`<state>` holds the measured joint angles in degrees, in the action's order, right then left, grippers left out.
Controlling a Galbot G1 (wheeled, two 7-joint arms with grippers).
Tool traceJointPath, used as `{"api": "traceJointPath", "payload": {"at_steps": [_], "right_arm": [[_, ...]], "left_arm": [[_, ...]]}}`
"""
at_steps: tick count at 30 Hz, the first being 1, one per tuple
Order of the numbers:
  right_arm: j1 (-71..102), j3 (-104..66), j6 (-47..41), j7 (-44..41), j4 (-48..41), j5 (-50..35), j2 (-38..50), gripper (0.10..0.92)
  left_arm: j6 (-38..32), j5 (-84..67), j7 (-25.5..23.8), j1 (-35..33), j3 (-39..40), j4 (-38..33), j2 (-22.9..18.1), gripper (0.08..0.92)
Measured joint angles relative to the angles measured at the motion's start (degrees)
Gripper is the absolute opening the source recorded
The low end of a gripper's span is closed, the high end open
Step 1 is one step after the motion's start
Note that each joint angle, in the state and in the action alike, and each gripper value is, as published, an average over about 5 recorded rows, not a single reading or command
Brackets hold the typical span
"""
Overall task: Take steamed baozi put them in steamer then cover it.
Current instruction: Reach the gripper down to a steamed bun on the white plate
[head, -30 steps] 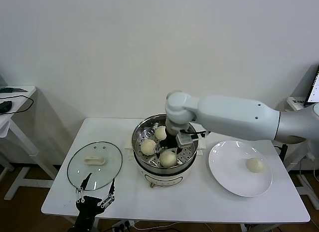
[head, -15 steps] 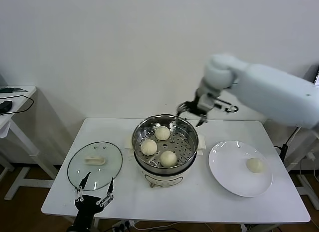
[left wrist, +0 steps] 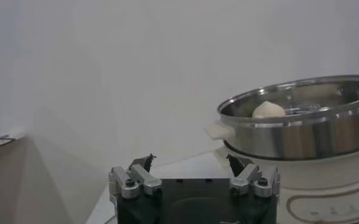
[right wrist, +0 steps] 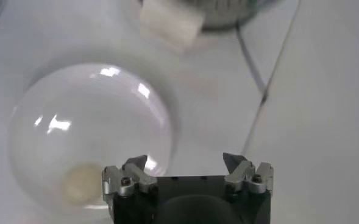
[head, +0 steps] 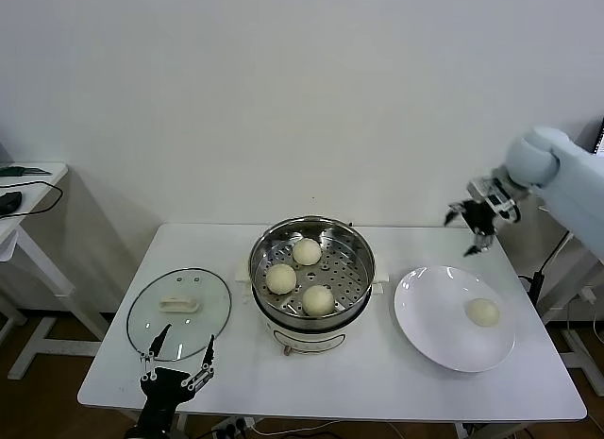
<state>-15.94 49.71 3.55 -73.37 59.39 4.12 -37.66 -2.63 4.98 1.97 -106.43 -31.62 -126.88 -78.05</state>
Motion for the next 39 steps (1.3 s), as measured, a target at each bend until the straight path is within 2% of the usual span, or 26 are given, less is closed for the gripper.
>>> {"api": "traceJointPath", "payload": {"at_steps": [14,30,39], "right_arm": [[13.5,-7.0,-2.5,2.3,-4.4,4.0,1.4,0.823],[19.2,-11.2,-2.9,4.3,-7.0,6.3,0.2,0.821],[20.3,-12.4,-2.6,4.8,-7.6,6.7,-0.2,0.722]], "left_arm": [[0.1,0.0,0.0,-0.5,0.0,0.0,-0.5,0.823],[0.0,0.0,0.0,-0.4,0.0,0.3,-0.7,0.823],[0.0,-0.4,-0.1,0.0,-0.3,0.6,-0.4,0.823]]}}
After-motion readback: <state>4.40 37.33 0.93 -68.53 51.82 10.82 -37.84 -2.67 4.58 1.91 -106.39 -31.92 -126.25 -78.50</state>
